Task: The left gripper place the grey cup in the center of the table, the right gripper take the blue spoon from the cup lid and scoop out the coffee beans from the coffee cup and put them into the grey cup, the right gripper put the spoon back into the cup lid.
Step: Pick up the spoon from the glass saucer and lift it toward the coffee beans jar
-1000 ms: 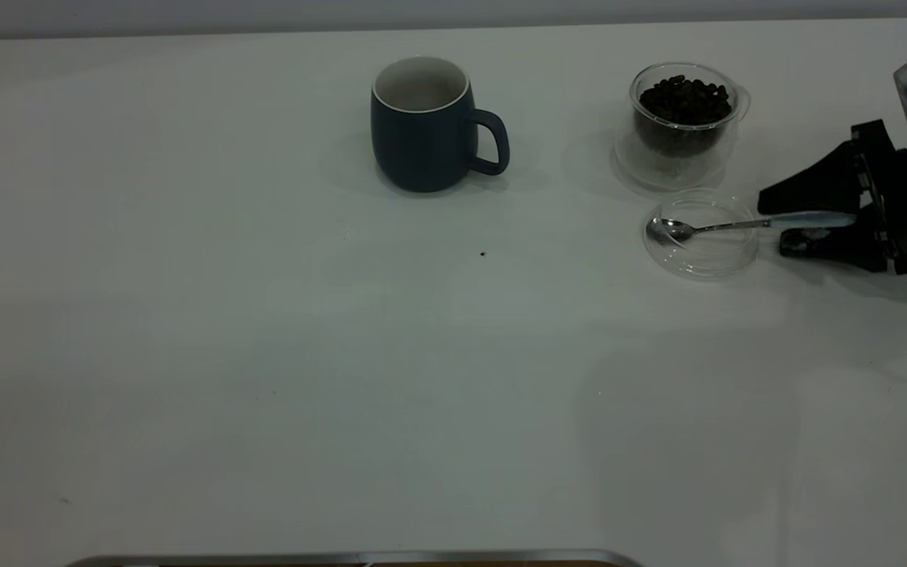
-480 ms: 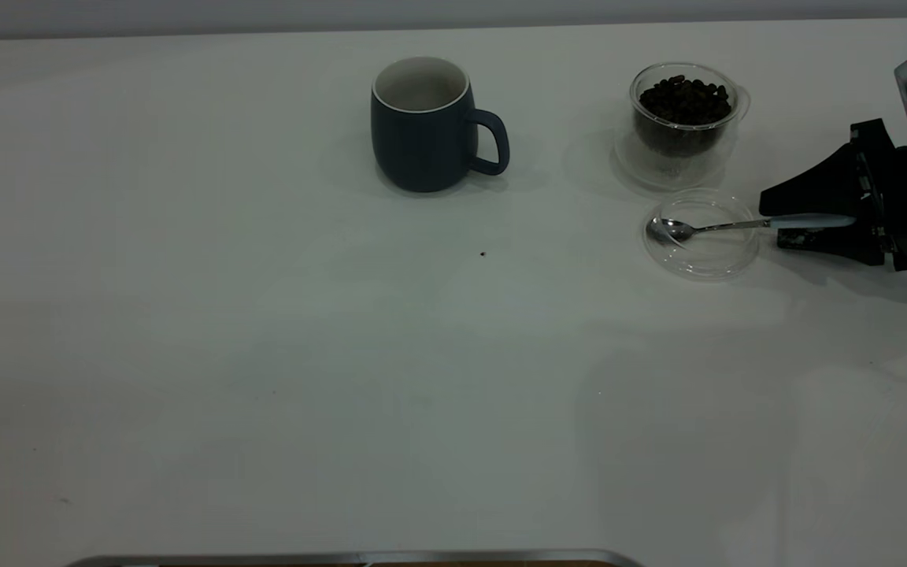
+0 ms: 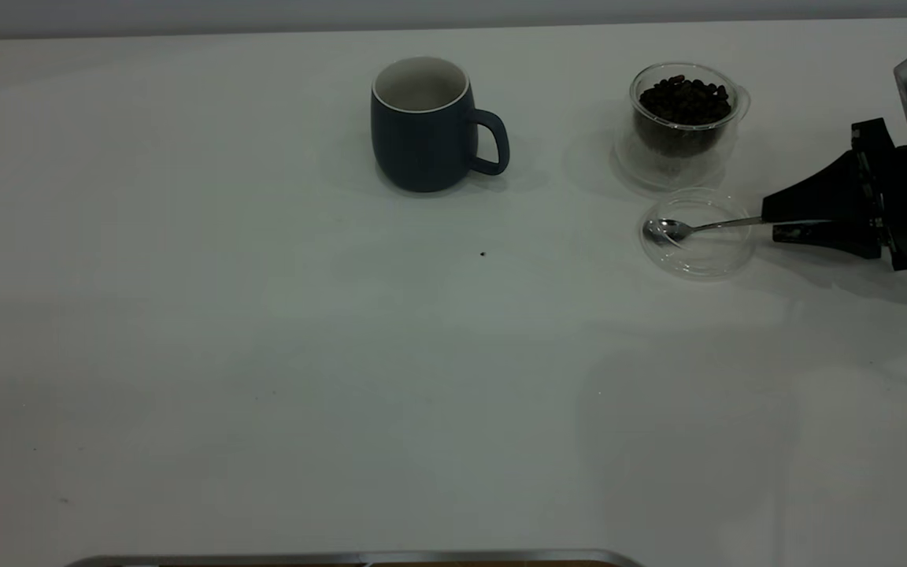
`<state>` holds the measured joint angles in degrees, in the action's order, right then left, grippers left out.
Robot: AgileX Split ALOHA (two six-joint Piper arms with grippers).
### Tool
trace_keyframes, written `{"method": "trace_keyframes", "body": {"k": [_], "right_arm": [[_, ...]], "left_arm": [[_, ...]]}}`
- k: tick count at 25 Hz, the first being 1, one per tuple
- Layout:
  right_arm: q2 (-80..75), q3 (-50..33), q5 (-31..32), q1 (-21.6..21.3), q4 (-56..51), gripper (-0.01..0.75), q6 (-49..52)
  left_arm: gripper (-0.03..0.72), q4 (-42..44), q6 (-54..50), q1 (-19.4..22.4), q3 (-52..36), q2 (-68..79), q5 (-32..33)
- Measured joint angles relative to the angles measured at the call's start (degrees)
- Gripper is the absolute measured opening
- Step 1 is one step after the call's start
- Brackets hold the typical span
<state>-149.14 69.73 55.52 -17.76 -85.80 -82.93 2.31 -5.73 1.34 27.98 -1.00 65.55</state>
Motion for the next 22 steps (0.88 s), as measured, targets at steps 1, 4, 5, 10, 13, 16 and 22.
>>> {"method": "trace_keyframes", "body": {"k": [1, 4, 5, 10, 13, 16, 22], "right_arm": [[0.00, 0.00, 0.39, 0.00, 0.36, 0.211, 0.00], [0.00, 0.00, 2.56, 0.00, 0.42, 0.117, 0.00], [0.00, 0.00, 2.92, 0.00, 0.55, 0.095, 0.00], [0.00, 0.00, 3.68, 0.00, 1.44, 0.092, 0.00], [1.01, 0.00, 3.67, 0.00, 3.46, 0.092, 0.00], [3.52, 0.00, 3.69, -0.05, 5.39, 0.092, 0.00], [10.57, 0.00, 5.77, -1.20, 8.43, 0.092, 1.44]], "left_arm": [[0.489, 0.00, 0.00, 0.00, 0.00, 0.00, 0.00], [0.489, 0.00, 0.00, 0.00, 0.00, 0.00, 0.00], [0.489, 0.00, 0.00, 0.00, 0.00, 0.00, 0.00], [0.489, 0.00, 0.00, 0.00, 0.00, 0.00, 0.00], [0.489, 0.00, 0.00, 0.00, 0.00, 0.00, 0.00], [0.489, 0.00, 0.00, 0.00, 0.00, 0.00, 0.00], [0.489, 0.00, 0.00, 0.00, 0.00, 0.00, 0.00]]}}
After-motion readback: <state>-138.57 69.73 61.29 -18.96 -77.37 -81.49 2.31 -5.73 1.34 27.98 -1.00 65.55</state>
